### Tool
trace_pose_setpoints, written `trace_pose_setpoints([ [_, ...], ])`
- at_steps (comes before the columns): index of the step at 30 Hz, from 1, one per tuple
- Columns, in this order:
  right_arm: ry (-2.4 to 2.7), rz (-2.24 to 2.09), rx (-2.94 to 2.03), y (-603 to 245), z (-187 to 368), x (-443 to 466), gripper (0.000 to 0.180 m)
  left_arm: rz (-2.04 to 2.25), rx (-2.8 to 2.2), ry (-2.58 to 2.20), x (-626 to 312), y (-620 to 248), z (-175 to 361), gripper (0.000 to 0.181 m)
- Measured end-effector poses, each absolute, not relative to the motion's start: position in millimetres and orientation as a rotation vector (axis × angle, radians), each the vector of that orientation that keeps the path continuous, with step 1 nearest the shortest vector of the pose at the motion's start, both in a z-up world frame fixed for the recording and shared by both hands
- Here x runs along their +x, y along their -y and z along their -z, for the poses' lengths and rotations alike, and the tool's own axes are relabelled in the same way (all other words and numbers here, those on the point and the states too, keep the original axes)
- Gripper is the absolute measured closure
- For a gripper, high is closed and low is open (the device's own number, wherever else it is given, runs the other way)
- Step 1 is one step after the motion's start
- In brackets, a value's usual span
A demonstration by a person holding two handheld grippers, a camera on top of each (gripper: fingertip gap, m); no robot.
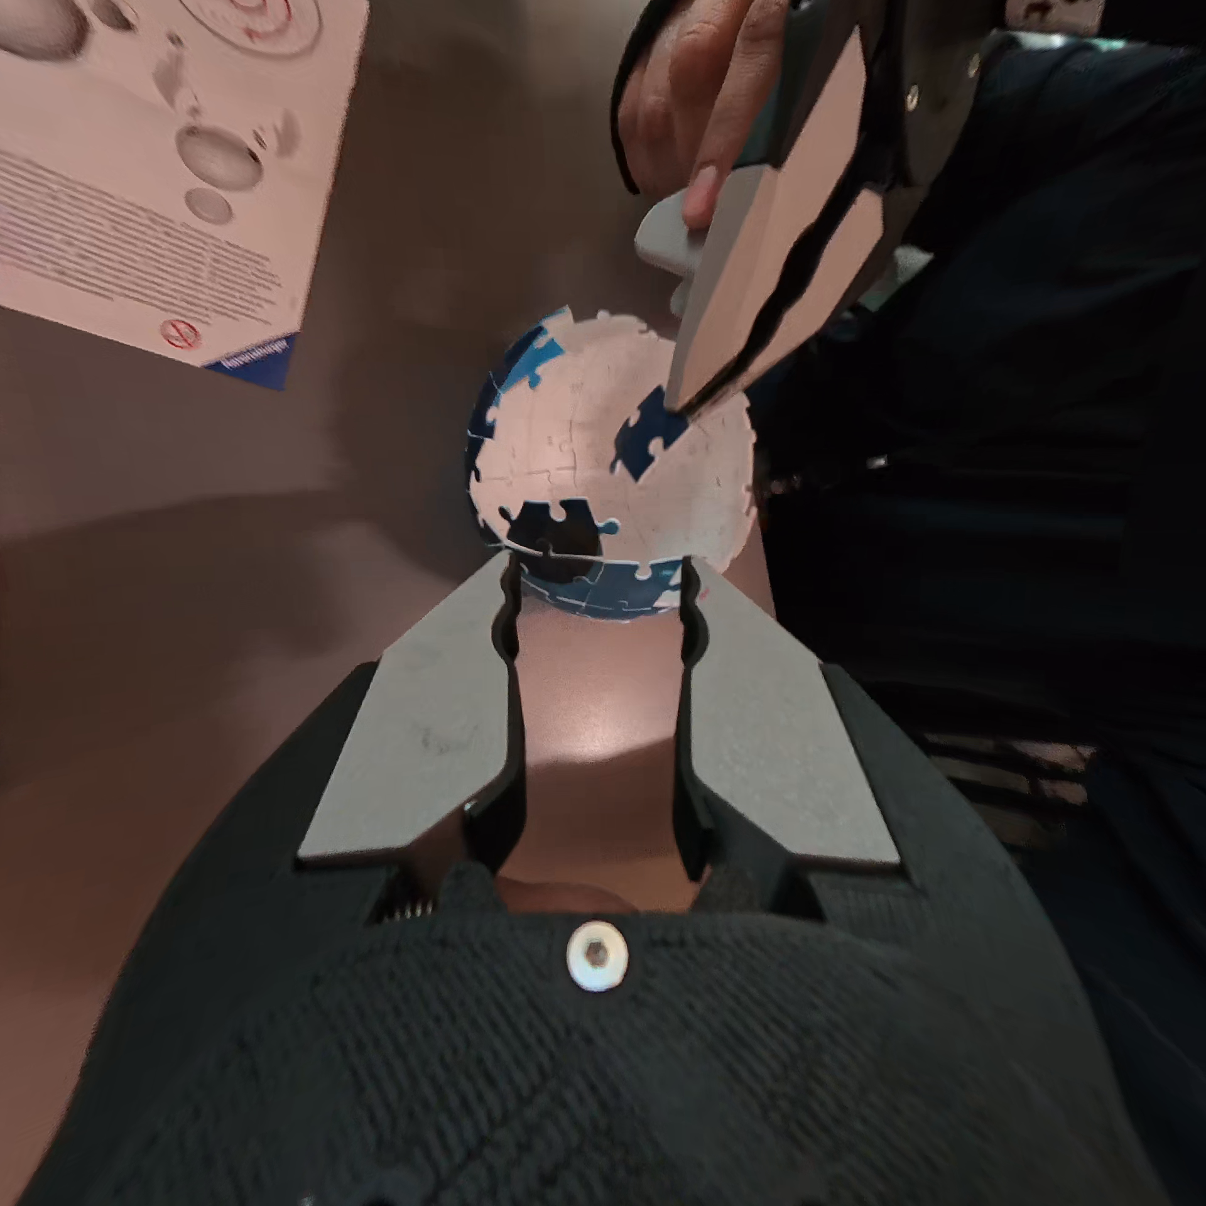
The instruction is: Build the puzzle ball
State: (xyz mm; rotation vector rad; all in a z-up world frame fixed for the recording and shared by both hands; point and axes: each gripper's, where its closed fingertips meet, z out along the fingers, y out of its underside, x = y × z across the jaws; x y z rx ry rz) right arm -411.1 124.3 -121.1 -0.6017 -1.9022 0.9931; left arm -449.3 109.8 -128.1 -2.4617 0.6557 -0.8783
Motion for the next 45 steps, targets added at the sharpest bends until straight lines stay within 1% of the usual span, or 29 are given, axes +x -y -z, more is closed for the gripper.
trace_pose_setpoints([
  [2, 1.849, -1.003, -0.664, -144, 109, -404, 0.180, 0.770, -2.402, -0.601, -457, -113, 119, 0.133],
  [5, 1.810, -0.975, -0.827, -193, 104, -395, 0.180, 0.561, -2.338, -0.471, -470, -113, 113, 0.125],
  [8, 1.881, -0.956, -1.030, -232, 126, -387, 0.180, 0.286, -2.332, -0.279, -491, -104, 124, 0.113],
  [10, 1.968, -0.930, -1.132, -245, 150, -385, 0.180, 0.159, -2.304, -0.178, -498, -95, 134, 0.112],
  [15, 2.173, -0.854, -1.211, -246, 206, -394, 0.180, 0.181, -2.193, -0.104, -485, -78, 149, 0.112],
  [18, 2.240, -0.847, -1.187, -241, 224, -402, 0.180, 0.197, -2.168, -0.068, -485, -79, 164, 0.117],
  [19, 2.244, -0.846, -1.178, -241, 226, -405, 0.180, 0.174, -2.181, -0.052, -490, -80, 173, 0.117],
  [22, 2.253, -0.782, -1.183, -251, 228, -409, 0.165, 0.180, -2.186, -0.026, -494, -80, 189, 0.117],
  [25, 2.293, -0.720, -1.132, -259, 220, -404, 0.164, 0.207, -2.150, -0.006, -494, -83, 191, 0.119],
  [27, 2.271, -0.702, -1.074, -262, 200, -408, 0.164, 0.225, -2.114, 0.019, -496, -84, 190, 0.120],
  [31, 2.294, -0.872, -0.803, -210, 141, -426, 0.164, 0.251, -2.105, 0.100, -503, -86, 195, 0.122],
  [33, 2.348, -0.843, -0.622, -176, 129, -435, 0.157, 0.263, -2.122, 0.098, -501, -86, 201, 0.122],
  [35, 2.383, -0.769, -0.446, -150, 128, -445, 0.154, 0.263, -2.143, 0.083, -499, -85, 207, 0.122],
  [38, 2.432, -0.772, -0.308, -125, 131, -453, 0.159, 0.280, -2.154, 0.068, -494, -85, 210, 0.122],
  [43, 2.508, -0.643, -0.208, -116, 151, -460, 0.160, 0.281, -2.178, 0.045, -490, -86, 215, 0.122],
  [45, 2.520, -0.624, -0.177, -113, 155, -460, 0.171, 0.283, -2.180, 0.039, -488, -86, 215, 0.123],
])
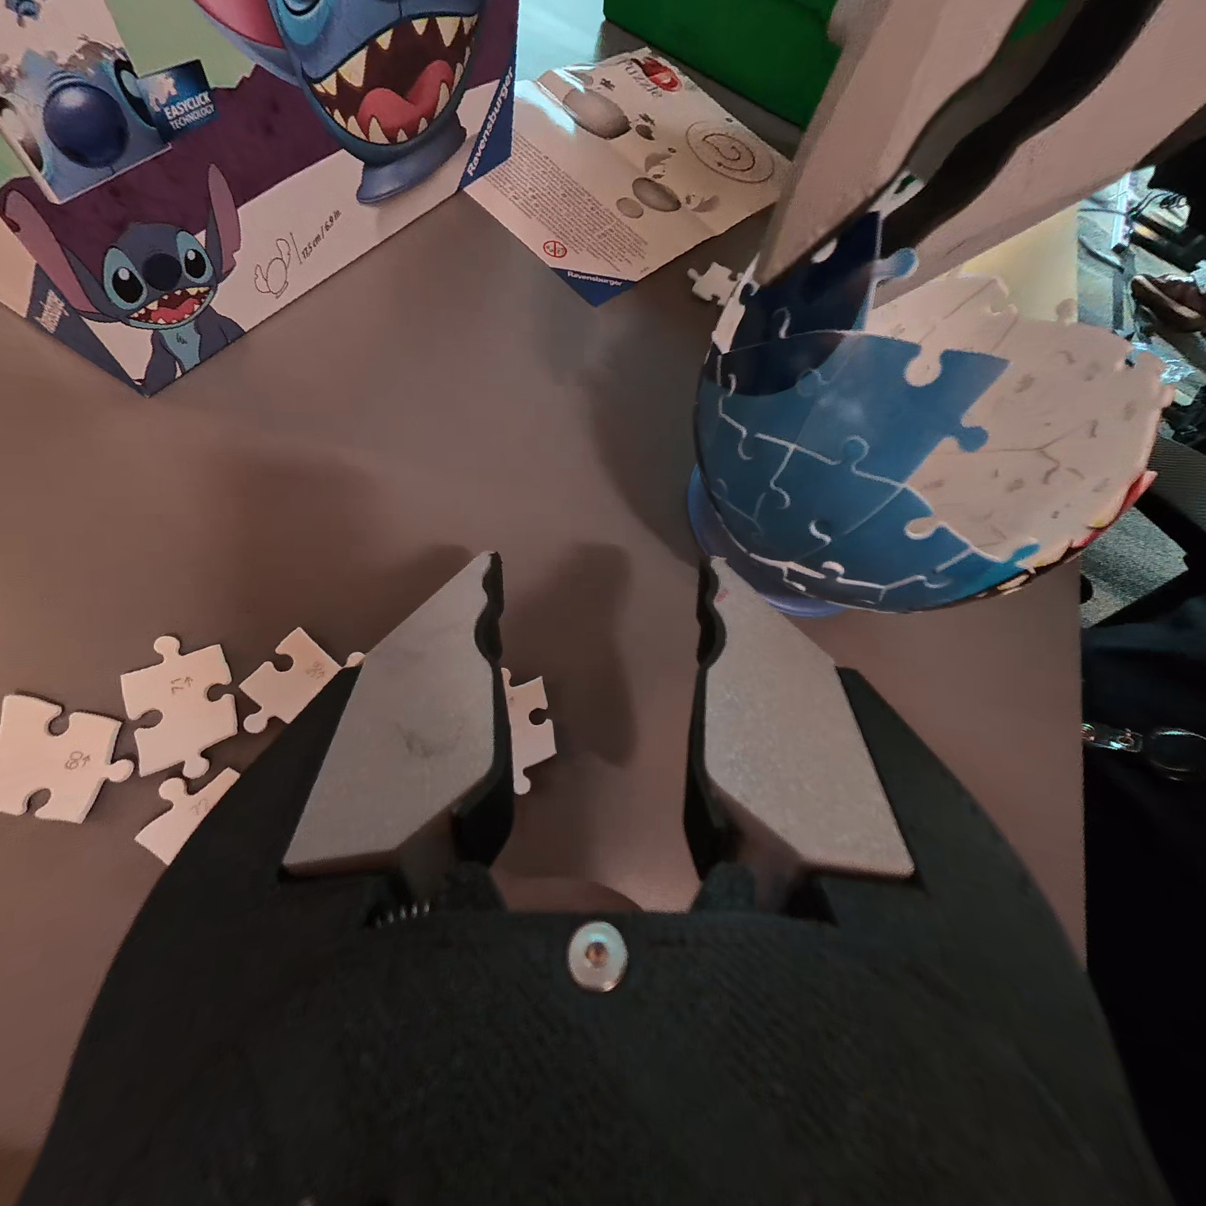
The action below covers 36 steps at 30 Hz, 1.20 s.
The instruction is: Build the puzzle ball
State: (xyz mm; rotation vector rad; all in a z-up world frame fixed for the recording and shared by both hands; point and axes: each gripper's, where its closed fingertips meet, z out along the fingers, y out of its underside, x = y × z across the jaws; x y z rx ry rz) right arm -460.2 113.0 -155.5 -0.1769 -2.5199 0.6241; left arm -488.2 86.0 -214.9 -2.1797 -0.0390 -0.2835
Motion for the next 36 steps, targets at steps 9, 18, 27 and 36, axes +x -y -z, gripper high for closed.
trace_pose_setpoints([
  [9, 2.516, -0.627, -0.167, -112, 154, -457, 0.165, 0.304, -2.176, 0.039, -486, -86, 215, 0.122],
  [18, 2.558, -0.559, -0.139, -111, 162, -460, 0.166, 0.313, -2.196, 0.031, -484, -87, 220, 0.122],
  [27, 2.638, -0.334, -0.101, -119, 166, -462, 0.161, 0.317, -2.203, 0.019, -481, -87, 221, 0.122],
  [36, 2.672, -0.241, -0.076, -114, 173, -460, 0.179, 0.320, -2.196, 0.019, -481, -87, 219, 0.122],
])
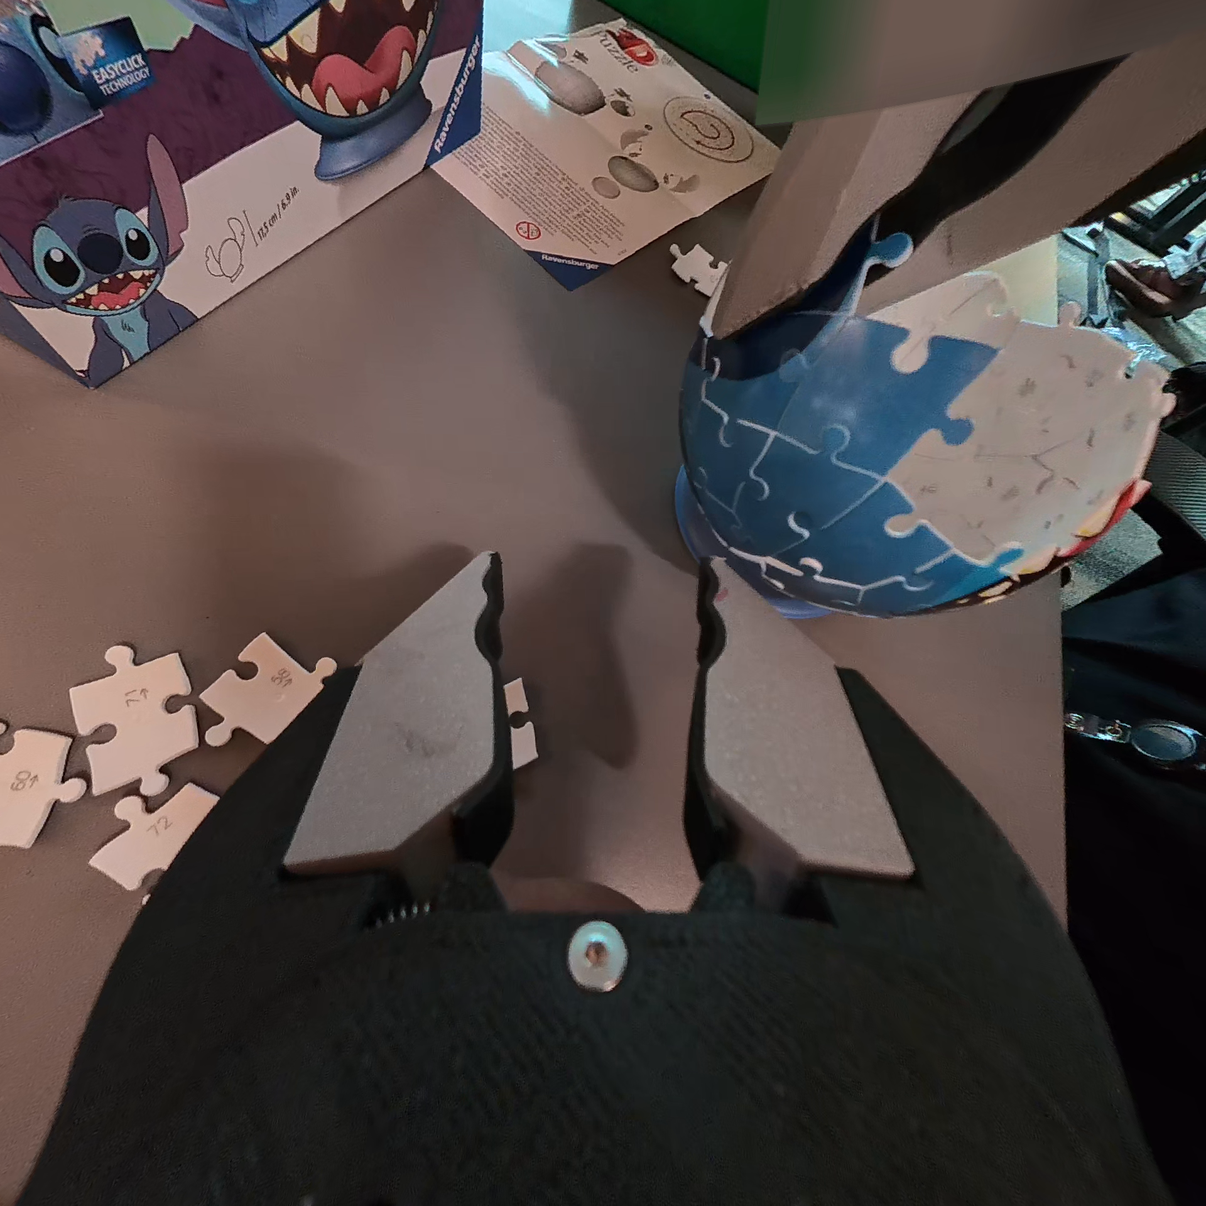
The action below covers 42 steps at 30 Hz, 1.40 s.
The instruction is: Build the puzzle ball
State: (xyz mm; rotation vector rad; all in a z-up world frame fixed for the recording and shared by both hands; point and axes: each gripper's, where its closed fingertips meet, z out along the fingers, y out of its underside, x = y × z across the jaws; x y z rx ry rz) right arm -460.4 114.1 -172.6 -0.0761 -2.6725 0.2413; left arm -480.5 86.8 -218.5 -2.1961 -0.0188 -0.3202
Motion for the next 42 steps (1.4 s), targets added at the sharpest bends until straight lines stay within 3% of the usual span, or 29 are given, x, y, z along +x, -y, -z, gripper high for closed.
trace_pose_setpoints([
  [23, 2.654, -0.296, -0.200, -115, 176, -460, 0.179, 0.338, -2.212, 0.024, -479, -87, 223, 0.122],
  [32, 2.506, -0.483, -0.300, -125, 135, -455, 0.141, 0.288, -2.262, -0.049, -478, -78, 233, 0.117],
  [36, 2.358, -0.827, -0.369, -147, 90, -419, 0.124, 0.198, -2.203, -0.314, -457, -64, 225, 0.082],
  [39, 2.223, -1.084, -0.389, -168, 87, -379, 0.104, 0.049, -2.120, -0.405, -449, -63, 215, 0.076],
  [42, 2.025, -1.123, -0.388, -185, 111, -362, 0.120, -0.009, -2.082, -0.450, -435, -68, 214, 0.076],
])
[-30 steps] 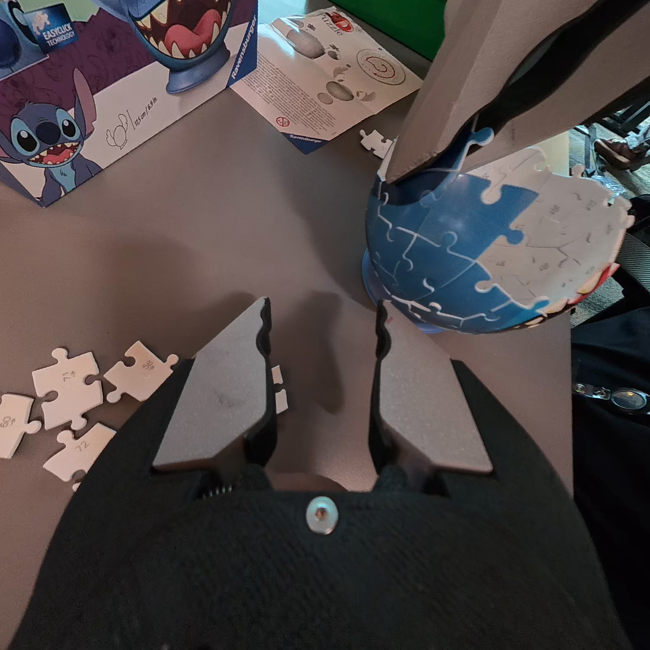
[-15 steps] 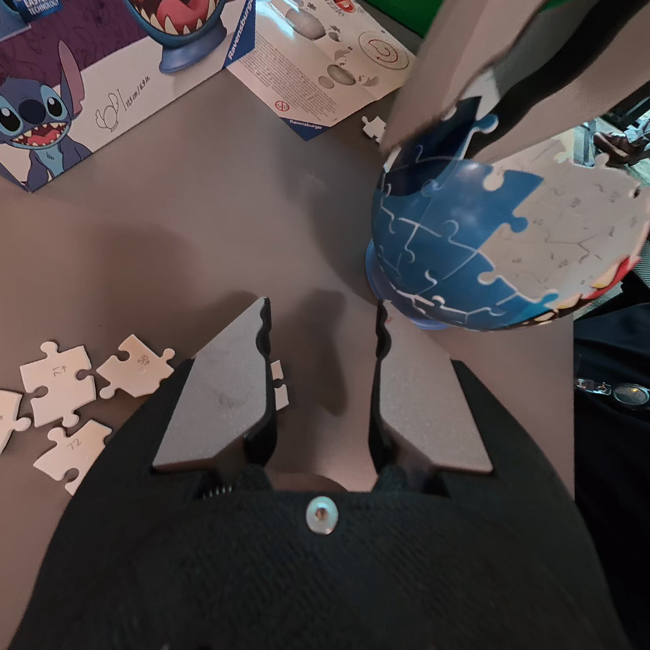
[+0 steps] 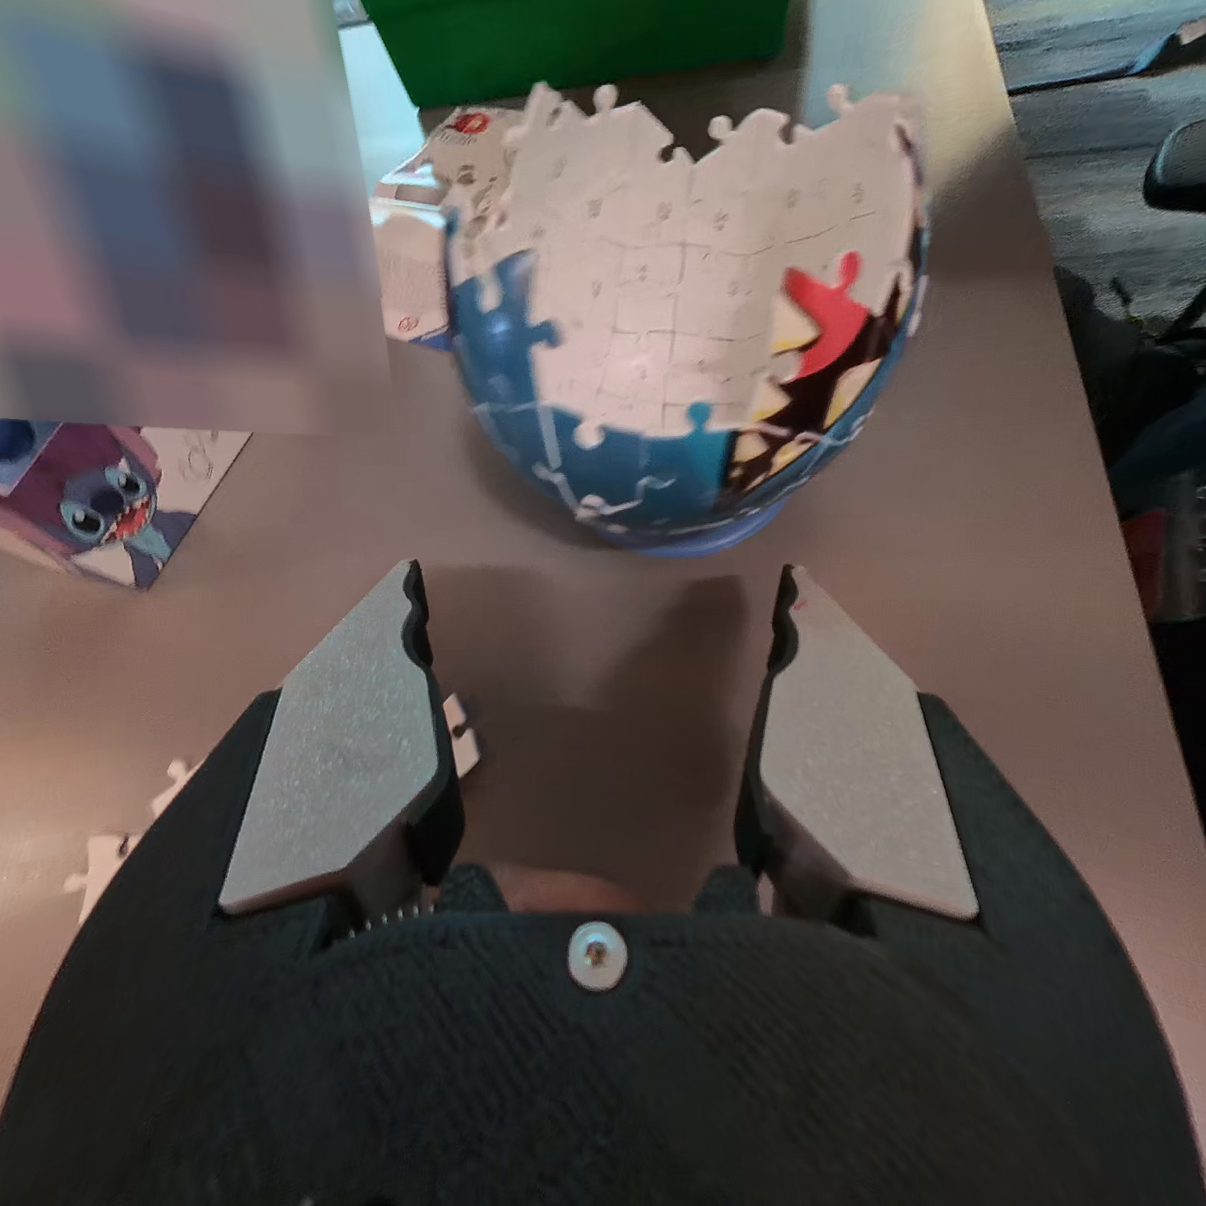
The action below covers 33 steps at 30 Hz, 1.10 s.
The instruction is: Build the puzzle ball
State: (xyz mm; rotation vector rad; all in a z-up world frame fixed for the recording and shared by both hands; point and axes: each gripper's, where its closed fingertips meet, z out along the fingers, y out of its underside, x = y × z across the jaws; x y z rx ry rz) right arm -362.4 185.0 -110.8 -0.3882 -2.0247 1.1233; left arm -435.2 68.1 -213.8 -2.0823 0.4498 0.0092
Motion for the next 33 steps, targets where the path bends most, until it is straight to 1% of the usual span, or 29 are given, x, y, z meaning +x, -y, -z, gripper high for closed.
trace_pose_setpoints([
  [1, 1.996, -1.119, -0.394, -186, 121, -360, 0.123, -0.032, -2.082, -0.456, -432, -71, 216, 0.075],
  [2, 2.006, -1.120, -0.413, -185, 133, -357, 0.120, -0.055, -2.086, -0.456, -431, -74, 219, 0.074],
  [6, 2.135, -1.090, -0.507, -176, 175, -360, 0.079, -0.096, -2.098, -0.457, -424, -83, 226, 0.072],
  [7, 2.156, -1.090, -0.519, -174, 180, -362, 0.073, -0.111, -2.094, -0.451, -424, -85, 226, 0.071],
  [8, 2.172, -1.113, -0.523, -170, 184, -364, 0.070, -0.112, -2.086, -0.447, -424, -86, 224, 0.072],
  [11, 2.182, -1.159, -0.483, -158, 189, -369, 0.070, -0.098, -2.049, -0.438, -422, -88, 218, 0.078],
  [18, 2.148, -1.193, -0.422, -148, 196, -380, 0.087, -0.029, -2.051, -0.483, -414, -90, 220, 0.096],
  [25, 2.185, -1.302, -0.524, -142, 189, -373, 0.087, 0.145, -2.066, -0.418, -404, -85, 212, 0.096],
  [29, 2.237, -1.380, -0.670, -138, 186, -366, 0.088, 0.294, -2.080, -0.340, -394, -79, 201, 0.096],
  [33, 2.307, -1.404, -0.834, -130, 193, -358, 0.086, 0.445, -2.158, -0.247, -385, -71, 201, 0.093],
])
